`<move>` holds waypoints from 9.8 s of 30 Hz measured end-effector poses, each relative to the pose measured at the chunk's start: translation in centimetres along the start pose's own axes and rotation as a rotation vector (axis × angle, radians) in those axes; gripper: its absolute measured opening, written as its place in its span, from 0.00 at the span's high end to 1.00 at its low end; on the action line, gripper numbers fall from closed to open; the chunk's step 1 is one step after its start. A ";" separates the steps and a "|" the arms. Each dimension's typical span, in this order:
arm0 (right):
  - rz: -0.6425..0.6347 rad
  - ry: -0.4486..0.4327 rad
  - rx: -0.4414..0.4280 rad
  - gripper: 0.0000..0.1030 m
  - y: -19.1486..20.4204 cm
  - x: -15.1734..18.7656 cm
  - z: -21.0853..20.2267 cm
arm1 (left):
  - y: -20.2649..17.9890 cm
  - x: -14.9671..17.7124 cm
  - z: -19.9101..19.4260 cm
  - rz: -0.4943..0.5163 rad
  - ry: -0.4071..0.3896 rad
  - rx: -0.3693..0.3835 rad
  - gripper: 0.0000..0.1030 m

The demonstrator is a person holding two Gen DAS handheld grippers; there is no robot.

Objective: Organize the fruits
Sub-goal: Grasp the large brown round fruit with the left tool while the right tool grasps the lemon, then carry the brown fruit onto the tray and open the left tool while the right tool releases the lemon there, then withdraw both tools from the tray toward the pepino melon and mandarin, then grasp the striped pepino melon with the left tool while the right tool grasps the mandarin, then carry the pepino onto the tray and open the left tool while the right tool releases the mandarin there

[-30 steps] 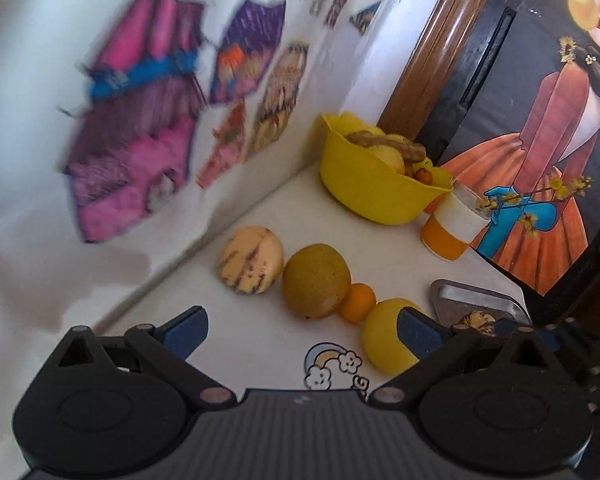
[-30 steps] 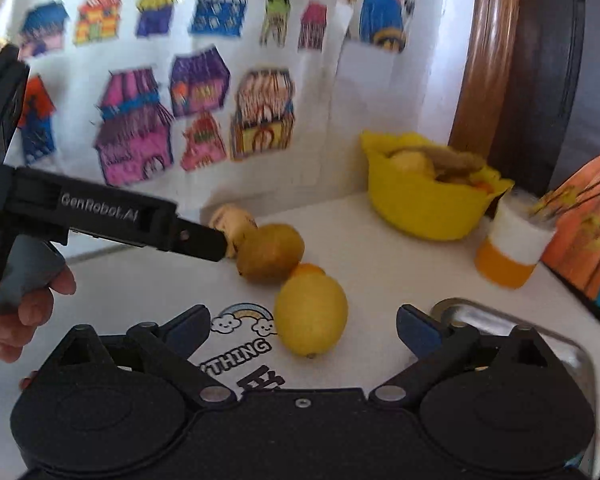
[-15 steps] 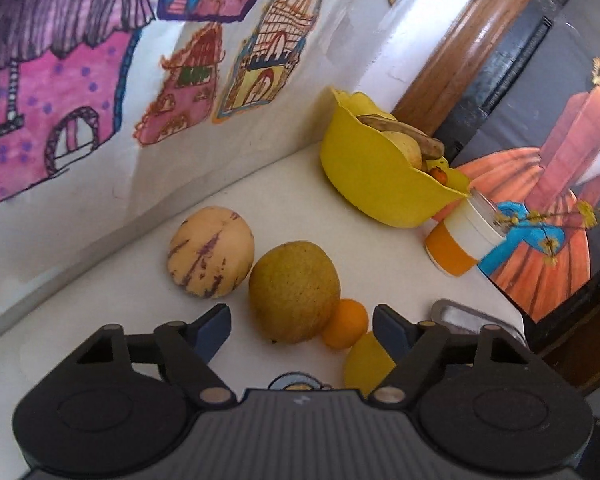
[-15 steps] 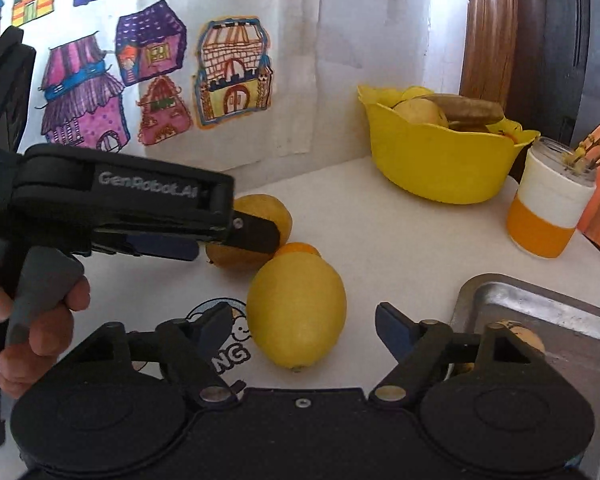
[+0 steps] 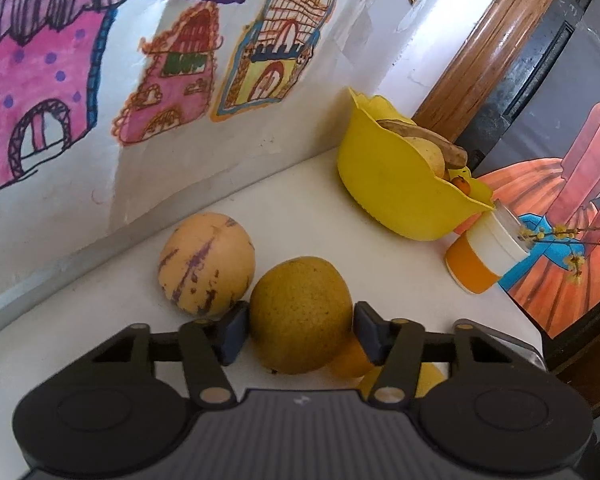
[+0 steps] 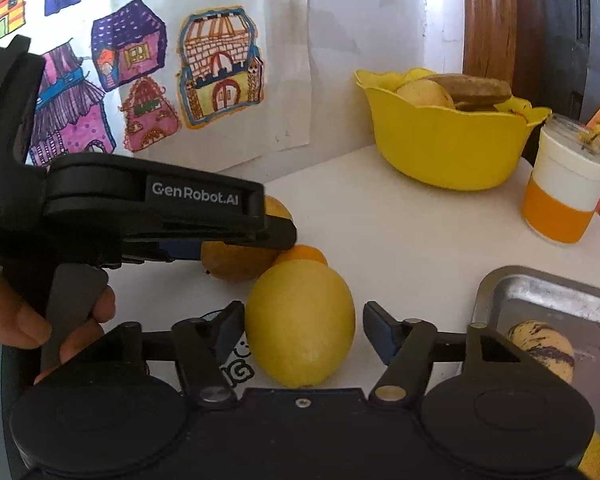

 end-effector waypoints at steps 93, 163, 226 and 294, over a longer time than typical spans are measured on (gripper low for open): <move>0.270 -0.187 0.288 0.16 -10.6 13.3 -18.6 | -12.9 13.7 -7.3 0.138 0.176 0.240 0.29; -0.239 -0.123 0.198 0.01 4.4 1.1 -9.7 | 3.6 1.9 -12.1 0.349 -0.046 -0.170 0.01; 0.018 -0.088 0.071 0.64 1.6 2.7 -8.5 | -1.2 4.4 -7.7 0.243 0.000 -0.008 0.48; 0.234 -0.212 0.413 0.63 -9.2 17.4 -21.1 | -22.6 16.1 -6.3 0.524 0.039 0.183 0.41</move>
Point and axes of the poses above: each gripper's, at about its wrist camera, not at the fingertips, and z roughly the way its jaws point, y to its left, x to its underside, the point moved 7 cm from there along z, roughly the way its jaws point, and after that the axes turned 3 degrees about -z, right-handed, at the moved point
